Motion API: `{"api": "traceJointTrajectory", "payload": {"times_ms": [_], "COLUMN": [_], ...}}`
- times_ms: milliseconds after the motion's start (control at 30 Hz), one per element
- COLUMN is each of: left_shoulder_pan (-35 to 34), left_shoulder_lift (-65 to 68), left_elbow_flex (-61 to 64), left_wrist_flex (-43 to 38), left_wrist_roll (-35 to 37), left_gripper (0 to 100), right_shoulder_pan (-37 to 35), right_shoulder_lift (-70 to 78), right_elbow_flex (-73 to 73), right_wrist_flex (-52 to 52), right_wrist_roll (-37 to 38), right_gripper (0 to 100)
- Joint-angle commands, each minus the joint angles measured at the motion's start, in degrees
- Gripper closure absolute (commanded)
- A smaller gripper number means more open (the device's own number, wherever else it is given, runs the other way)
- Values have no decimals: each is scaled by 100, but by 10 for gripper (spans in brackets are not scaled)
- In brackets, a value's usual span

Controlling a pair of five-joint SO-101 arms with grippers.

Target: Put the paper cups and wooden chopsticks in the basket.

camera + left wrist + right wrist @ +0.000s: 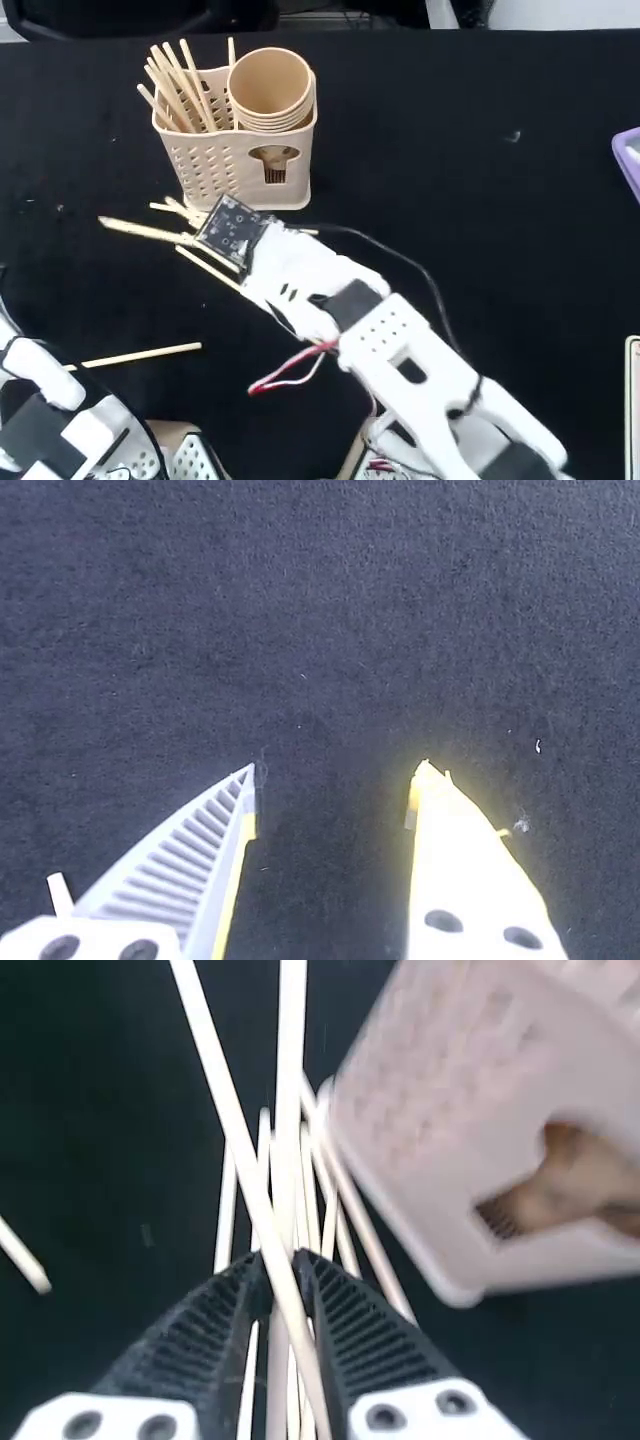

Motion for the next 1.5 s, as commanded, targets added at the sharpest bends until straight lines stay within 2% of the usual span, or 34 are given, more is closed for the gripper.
{"api": "traceJointTrajectory", "payload": {"times_ms": [0,133,267,500,600,900,1200,1367,1467], "left_shoulder_pan": [40,40,40,40,40,40,40,40,40], "left_shoulder_lift": [-202,-202,-202,-202,-202,-202,-202,-202,-202], "left_elbow_flex": [-57,-57,-57,-57,-66,-66,-66,-66,-66], "left_wrist_flex": [-53,-53,-53,-53,-53,-53,-53,-53,-62], "left_wrist_roll": [0,0,0,0,0,0,0,0,0], "left_gripper": [759,759,759,759,759,759,759,759,759], "right_shoulder_pan": [105,105,114,-35,-220,-334,-712,-677,-677], "right_shoulder_lift": [655,1464,2062,2360,2360,2396,3275,3653,3644], "right_elbow_flex": [-22,-57,-215,-1007,-1200,-1165,-1262,-1569,-1648], "right_wrist_flex": [-149,-193,-88,1011,1345,1407,1336,1486,1503], "right_wrist_roll": [598,985,826,484,492,492,492,492,536], "right_gripper": [988,987,980,823,835,839,838,846,949]}}
